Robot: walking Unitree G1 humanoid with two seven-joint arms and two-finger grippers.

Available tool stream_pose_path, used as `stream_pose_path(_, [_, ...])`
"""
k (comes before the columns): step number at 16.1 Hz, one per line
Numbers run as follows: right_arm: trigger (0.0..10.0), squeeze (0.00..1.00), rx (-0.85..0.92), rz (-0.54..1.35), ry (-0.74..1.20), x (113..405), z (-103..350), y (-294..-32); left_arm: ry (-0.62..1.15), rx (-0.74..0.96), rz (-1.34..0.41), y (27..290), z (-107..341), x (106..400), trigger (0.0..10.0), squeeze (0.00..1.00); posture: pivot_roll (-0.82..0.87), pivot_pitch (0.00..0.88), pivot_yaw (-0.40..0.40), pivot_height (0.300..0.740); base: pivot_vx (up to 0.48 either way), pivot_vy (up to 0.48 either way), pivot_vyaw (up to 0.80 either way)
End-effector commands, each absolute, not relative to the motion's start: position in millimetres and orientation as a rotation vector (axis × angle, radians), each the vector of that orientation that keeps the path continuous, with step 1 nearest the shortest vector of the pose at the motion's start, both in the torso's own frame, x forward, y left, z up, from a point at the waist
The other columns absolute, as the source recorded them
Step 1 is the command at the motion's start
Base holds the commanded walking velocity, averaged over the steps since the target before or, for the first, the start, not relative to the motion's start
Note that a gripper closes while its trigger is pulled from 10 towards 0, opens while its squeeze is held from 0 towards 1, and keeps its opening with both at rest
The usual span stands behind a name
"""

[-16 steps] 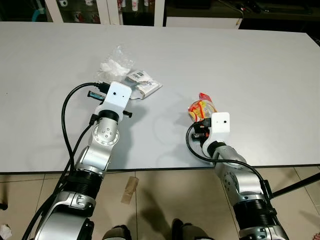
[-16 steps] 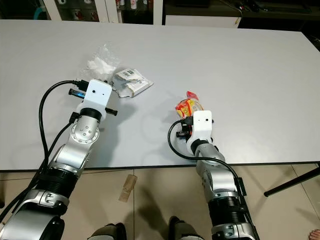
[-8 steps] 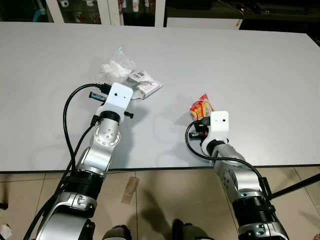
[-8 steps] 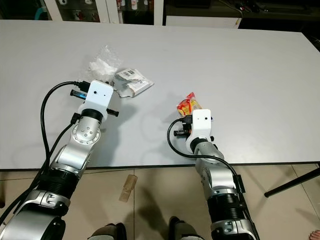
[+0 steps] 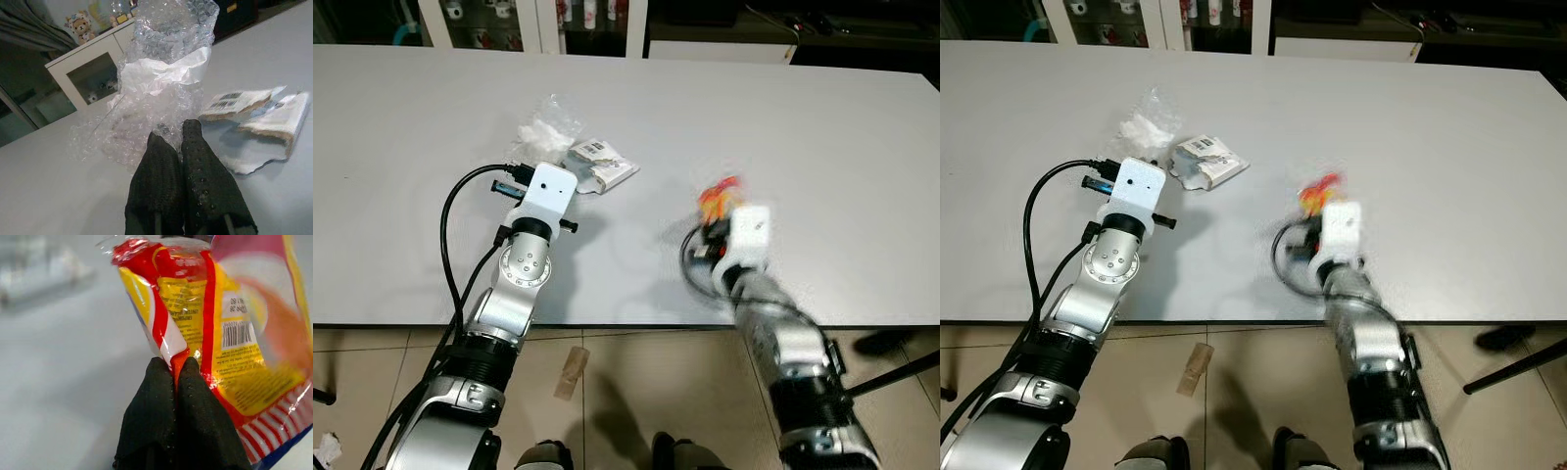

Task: Picking trash to rubbish bin

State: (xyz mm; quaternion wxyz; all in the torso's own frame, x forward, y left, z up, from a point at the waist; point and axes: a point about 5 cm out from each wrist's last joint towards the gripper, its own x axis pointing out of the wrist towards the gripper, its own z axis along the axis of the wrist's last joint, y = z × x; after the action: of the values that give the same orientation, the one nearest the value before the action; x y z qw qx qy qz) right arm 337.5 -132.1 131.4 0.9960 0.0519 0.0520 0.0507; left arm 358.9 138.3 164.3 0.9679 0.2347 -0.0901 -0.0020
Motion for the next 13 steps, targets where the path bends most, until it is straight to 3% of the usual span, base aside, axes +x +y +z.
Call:
stream_pose_path(1, [10.0,0.0,0.141,0.059,-0.035,341.8,160.3,-140.0,-0.199,0.439,-0.025,134.9,164.2,355.7,10.0,0.0,-0.04,0.057,-0.026,0.74,0.0,0.0,0.0])
stream_pose_path(5, [10.0,0.0,0.121,-0.019,-0.253,339.7,198.2,-149.0,-0.261,0.314,-0.047,131.0,170.9,349.5,10.0,0.0,-0.04,0.042,-0.02,0.74,0.0,0.0,0.0])
stream_pose_path(13, [10.0,0.0,0.129,-0.055,-0.246,328.0,181.3,-158.7,-0.332,0.251,-0.033,135.7,171.7,338.4,10.0,0.0,-0.04,0.073,-0.022,0.74,0.0,0.0,0.0])
